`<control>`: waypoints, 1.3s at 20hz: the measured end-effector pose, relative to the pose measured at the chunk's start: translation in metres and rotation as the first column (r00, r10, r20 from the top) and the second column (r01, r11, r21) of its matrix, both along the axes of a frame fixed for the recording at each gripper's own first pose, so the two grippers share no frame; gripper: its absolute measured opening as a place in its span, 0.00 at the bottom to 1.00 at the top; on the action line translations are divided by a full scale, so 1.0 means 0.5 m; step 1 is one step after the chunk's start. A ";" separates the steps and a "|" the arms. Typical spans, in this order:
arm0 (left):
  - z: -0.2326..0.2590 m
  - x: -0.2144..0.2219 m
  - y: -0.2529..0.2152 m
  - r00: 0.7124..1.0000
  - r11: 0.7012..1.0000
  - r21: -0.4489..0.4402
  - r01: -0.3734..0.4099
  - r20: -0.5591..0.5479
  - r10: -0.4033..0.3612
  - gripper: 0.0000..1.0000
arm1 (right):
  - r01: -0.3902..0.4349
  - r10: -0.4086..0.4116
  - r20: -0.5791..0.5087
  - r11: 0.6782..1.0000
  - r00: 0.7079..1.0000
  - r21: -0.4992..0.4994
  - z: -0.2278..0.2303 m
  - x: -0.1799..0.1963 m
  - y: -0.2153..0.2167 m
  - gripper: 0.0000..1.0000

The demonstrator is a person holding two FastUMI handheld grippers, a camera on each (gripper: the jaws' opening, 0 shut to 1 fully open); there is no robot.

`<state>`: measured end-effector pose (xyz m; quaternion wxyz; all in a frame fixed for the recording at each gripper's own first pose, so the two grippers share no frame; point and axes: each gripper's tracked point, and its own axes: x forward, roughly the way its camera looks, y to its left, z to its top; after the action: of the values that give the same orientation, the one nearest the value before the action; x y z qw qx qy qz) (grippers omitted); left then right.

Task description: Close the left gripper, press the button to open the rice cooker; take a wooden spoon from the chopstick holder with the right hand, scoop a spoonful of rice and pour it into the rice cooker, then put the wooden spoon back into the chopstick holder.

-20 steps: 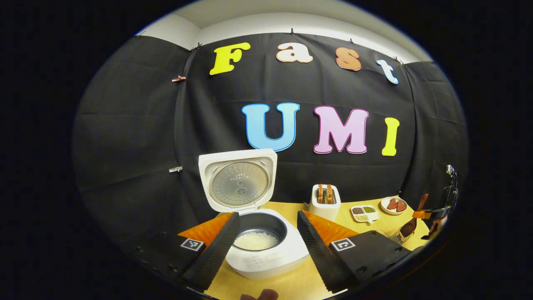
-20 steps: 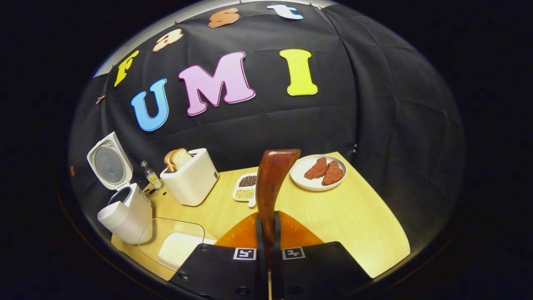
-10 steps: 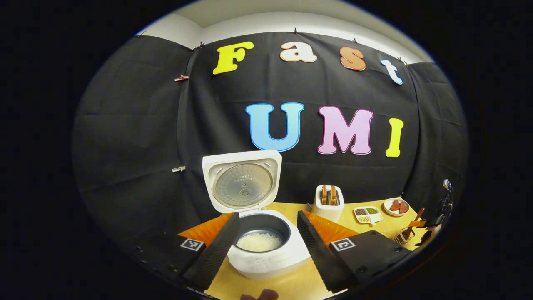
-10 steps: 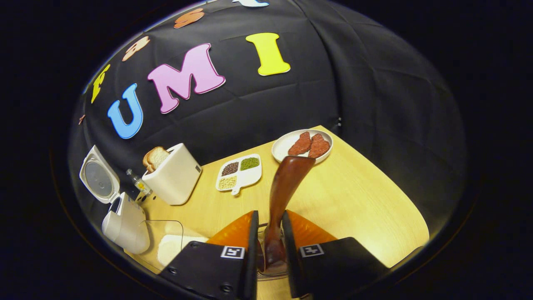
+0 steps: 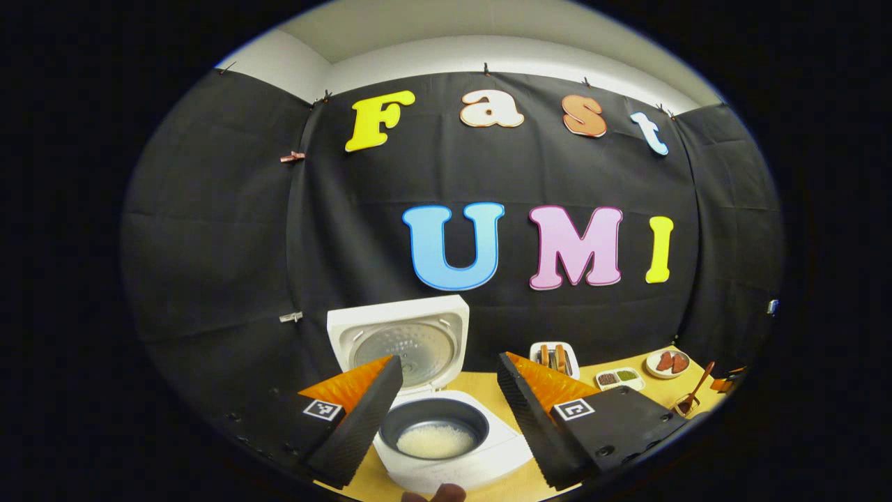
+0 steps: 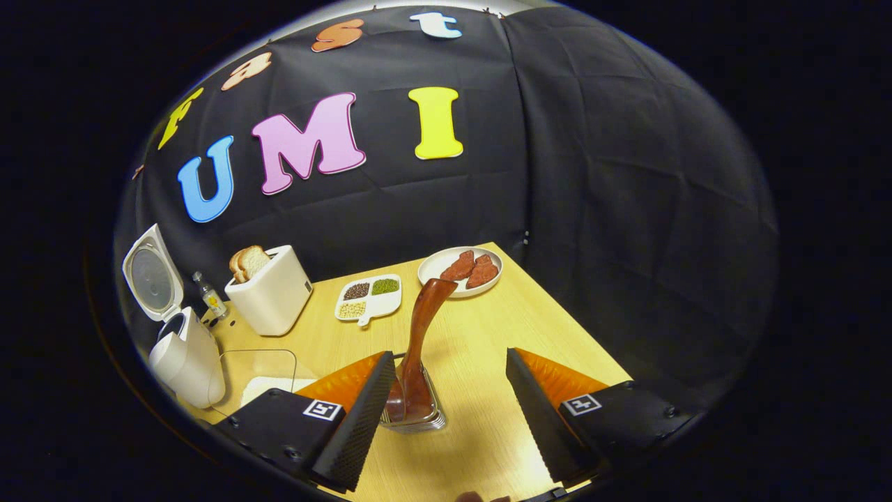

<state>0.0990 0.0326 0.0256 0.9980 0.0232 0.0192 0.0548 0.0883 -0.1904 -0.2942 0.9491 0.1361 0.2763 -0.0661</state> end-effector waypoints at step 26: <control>-0.053 0.469 0.247 0.976 0.976 -0.032 -0.217 -0.038 0.216 0.97 | -0.068 0.101 0.385 0.993 0.917 -0.098 0.465 -0.118 0.162 0.98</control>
<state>0.3336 0.1563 -0.0009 0.9859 0.0038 0.0399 0.1626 0.0295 -0.1092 -0.0615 0.9918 0.0950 0.0848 -0.0080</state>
